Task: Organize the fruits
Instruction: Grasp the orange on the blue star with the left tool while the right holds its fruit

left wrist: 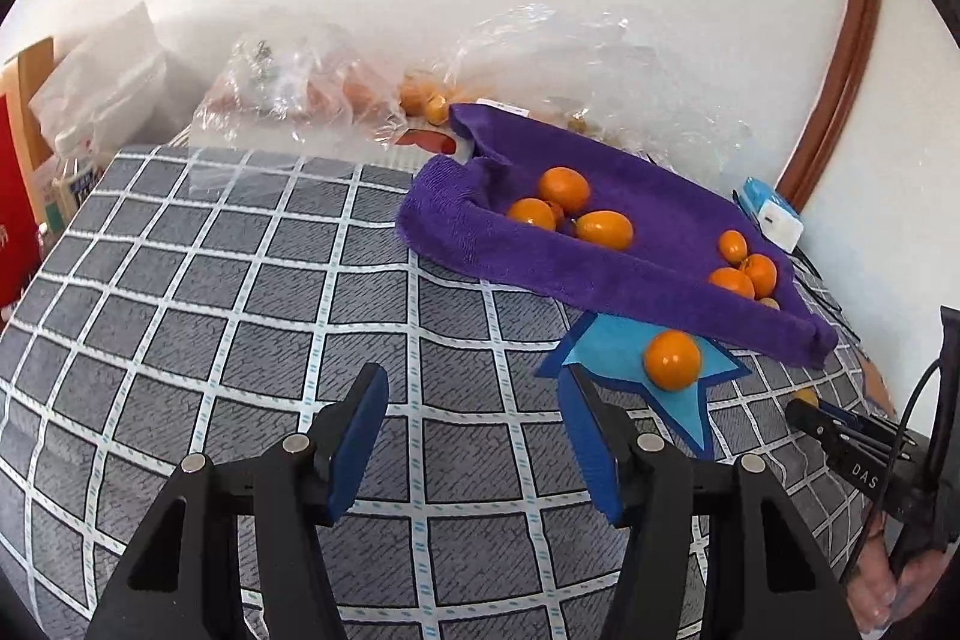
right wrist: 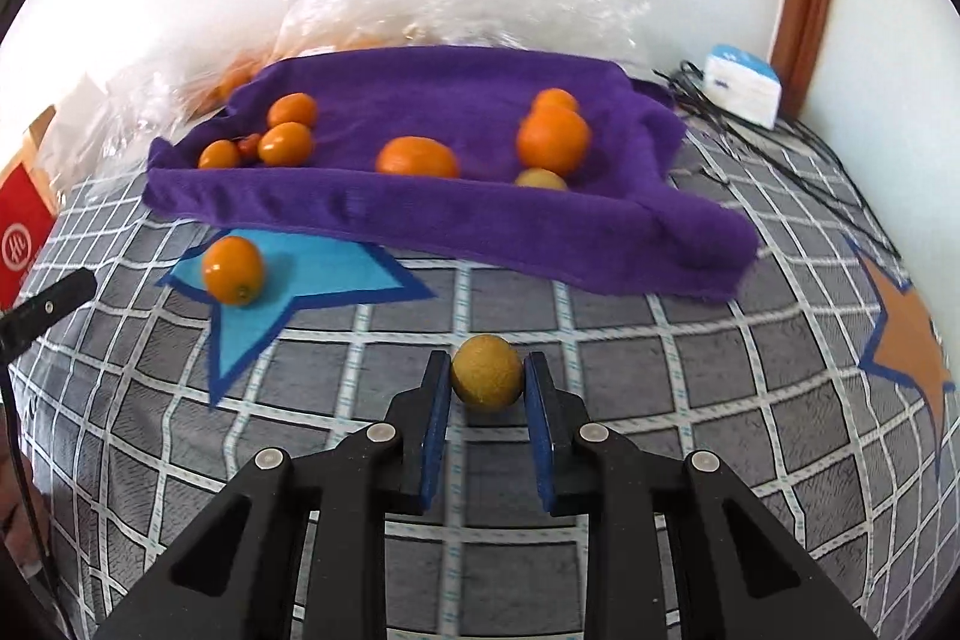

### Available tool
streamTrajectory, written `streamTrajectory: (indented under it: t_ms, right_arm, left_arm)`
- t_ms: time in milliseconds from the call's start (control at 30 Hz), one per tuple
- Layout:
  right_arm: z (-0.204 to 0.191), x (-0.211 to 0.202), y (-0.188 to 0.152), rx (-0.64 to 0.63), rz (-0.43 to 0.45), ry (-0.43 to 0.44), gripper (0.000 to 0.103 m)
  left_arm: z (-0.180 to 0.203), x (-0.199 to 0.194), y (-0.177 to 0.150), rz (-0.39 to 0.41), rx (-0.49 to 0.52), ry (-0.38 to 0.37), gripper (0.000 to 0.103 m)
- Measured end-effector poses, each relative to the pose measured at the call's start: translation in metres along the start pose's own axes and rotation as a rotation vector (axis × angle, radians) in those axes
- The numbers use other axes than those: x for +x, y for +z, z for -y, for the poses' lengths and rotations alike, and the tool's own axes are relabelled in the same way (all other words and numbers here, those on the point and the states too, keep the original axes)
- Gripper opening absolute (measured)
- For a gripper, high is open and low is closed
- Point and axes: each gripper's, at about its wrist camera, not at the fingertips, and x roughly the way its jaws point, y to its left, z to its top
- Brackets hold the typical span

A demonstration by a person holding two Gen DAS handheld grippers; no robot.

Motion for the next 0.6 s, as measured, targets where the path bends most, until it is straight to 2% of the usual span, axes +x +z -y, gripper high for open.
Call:
streamTrajectory:
  t_ms: [133,233,333,600]
  right_arm:
    - [0.013,0.004,-0.002,0.033,-0.012,-0.004,0.024]
    - [0.016,0.002,-0.001,0.018,0.005,-0.018,0.024]
    - [0.020,0.002,0.000,0.008,0.016,-0.038,0.024]
    - [0.038,0.003,0.000,0.026,0.023,-0.051,0.024]
  left_arm:
    - [0.008,-0.001,0.003,-0.019,0.011,0.022,0.056]
    - [0.019,-0.006,0.008,-0.029,0.014,-0.033,0.058]
    - [0.029,-0.005,0.012,-0.034,0.004,-0.059,0.066]
    - [0.042,0.017,0.006,-0.131,-0.005,-0.081,0.066]
